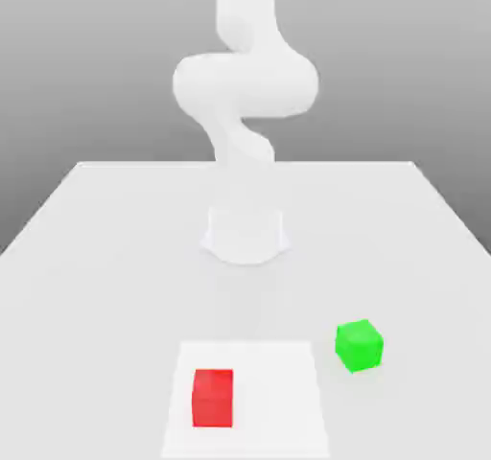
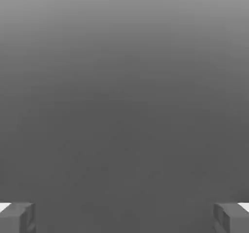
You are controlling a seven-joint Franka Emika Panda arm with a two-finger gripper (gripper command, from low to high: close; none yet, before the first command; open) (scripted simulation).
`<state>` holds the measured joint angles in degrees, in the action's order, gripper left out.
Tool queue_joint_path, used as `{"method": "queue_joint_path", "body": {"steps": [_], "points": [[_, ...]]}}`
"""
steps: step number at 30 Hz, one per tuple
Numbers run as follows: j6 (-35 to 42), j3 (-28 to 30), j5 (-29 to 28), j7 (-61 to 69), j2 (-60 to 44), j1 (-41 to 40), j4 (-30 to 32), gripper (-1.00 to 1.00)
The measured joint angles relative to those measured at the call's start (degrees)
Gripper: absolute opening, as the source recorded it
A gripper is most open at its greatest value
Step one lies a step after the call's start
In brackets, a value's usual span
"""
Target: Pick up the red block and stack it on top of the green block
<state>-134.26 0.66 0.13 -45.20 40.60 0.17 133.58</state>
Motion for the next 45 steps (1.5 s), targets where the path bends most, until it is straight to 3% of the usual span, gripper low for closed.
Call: {"method": "queue_joint_path", "body": {"steps": [21,27,28,35,41,45], "points": [[-20.81,3.39,1.32,5.56,-43.97,-1.04,15.15,0.00],[-30.10,2.12,2.59,6.87,-56.41,-2.23,14.95,0.00],[-31.61,1.81,2.88,7.08,-58.19,-2.47,14.69,-1.00],[-31.85,1.70,2.79,7.00,-58.50,-2.59,14.66,-1.00],[-23.03,1.86,1.16,6.40,-47.58,-1.50,16.74,-1.00],[-20.77,-3.42,2.47,13.64,-39.92,9.39,22.14,-1.00]]}}
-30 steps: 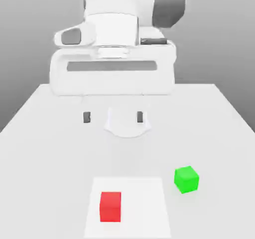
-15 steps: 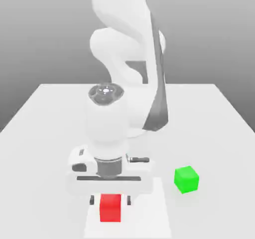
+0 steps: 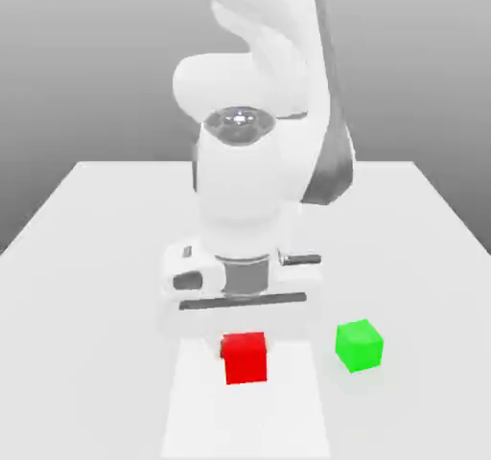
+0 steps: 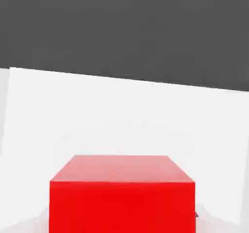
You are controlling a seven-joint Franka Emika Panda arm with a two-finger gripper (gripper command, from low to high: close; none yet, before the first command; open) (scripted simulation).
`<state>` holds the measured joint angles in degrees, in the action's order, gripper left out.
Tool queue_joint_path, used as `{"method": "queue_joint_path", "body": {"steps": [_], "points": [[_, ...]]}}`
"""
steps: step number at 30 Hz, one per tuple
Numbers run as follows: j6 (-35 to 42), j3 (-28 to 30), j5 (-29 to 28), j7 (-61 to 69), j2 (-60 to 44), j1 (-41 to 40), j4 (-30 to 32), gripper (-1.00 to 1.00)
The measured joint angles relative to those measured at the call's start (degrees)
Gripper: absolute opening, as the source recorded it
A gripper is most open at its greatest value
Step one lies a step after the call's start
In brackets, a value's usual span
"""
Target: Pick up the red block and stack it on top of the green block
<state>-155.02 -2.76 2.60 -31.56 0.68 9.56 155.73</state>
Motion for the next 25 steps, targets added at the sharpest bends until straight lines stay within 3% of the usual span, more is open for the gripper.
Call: {"method": "queue_joint_path", "body": {"steps": [5,11,12,19,25], "points": [[0.89,-4.99,0.33,8.01,7.42,9.57,6.49,-1.00],[-9.80,-5.20,-4.22,5.63,-3.12,9.79,6.73,-1.00],[-11.03,-4.96,-4.92,5.15,-4.42,9.89,6.68,1.00],[-11.01,-4.98,-4.81,5.24,-4.35,9.95,6.69,1.00],[-0.44,-4.82,-0.51,8.28,6.75,11.19,7.14,1.00]]}}
